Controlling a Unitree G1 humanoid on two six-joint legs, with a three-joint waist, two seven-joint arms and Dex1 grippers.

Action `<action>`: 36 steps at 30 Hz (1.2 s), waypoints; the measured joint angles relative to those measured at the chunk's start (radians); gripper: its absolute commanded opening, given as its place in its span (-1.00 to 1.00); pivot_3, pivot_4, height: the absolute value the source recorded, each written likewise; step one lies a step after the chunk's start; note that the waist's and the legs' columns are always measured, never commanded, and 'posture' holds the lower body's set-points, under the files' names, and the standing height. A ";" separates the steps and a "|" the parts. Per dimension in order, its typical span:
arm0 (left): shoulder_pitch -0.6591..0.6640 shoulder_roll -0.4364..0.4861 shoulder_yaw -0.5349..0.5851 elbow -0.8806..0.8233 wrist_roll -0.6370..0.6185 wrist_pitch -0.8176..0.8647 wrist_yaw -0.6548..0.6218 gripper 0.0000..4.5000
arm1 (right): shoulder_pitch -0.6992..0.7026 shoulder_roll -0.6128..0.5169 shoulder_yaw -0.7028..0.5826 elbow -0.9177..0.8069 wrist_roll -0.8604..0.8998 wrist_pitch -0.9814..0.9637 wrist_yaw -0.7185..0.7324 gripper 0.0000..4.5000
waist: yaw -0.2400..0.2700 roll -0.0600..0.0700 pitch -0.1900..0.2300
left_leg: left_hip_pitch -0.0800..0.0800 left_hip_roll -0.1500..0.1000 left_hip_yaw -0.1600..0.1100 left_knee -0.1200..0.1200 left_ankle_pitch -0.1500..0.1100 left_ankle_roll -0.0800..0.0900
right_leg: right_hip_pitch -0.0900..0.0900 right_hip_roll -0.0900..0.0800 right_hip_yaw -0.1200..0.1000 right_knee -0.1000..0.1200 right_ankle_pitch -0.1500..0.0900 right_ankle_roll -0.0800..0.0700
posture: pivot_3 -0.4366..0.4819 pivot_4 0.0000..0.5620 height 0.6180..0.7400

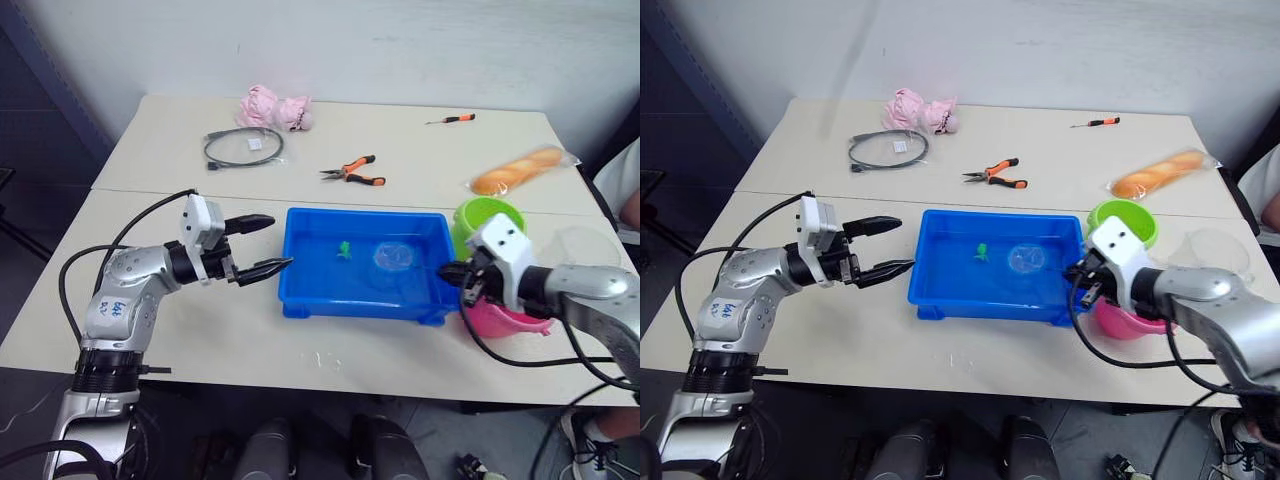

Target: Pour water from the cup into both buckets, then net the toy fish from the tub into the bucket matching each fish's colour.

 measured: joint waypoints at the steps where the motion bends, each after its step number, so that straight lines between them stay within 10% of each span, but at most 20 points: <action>1: 0.005 0.002 0.000 -0.005 0.000 0.002 0.001 0.99 | -0.020 0.013 0.037 0.016 -0.026 0.001 0.010 -1.00 | 0.000 0.000 0.000 | 0.000 0.000 0.000 0.000 0.000 0.000 | 0.000 0.000 0.000 0.000 0.000 0.000 | -0.05 -0.47 0.99; 18: 0.048 0.116 0.032 -0.052 0.002 0.015 -0.013 0.99 | -0.206 0.296 0.173 0.230 -0.268 -0.153 0.052 -1.00 | 0.000 0.000 0.000 | -0.002 -0.001 0.001 0.000 0.000 0.000 | -0.002 0.000 0.000 0.004 0.000 0.000 | -0.05 -0.47 0.99; 36: -0.045 0.023 0.004 -0.061 -0.019 0.062 0.006 0.99 | 0.165 0.233 -0.254 -0.039 -0.145 -0.249 0.151 -1.00 | 0.004 0.000 0.000 | -0.001 0.000 0.001 0.000 0.000 0.000 | -0.001 0.001 0.001 0.005 0.000 0.000 | -0.05 -0.47 0.99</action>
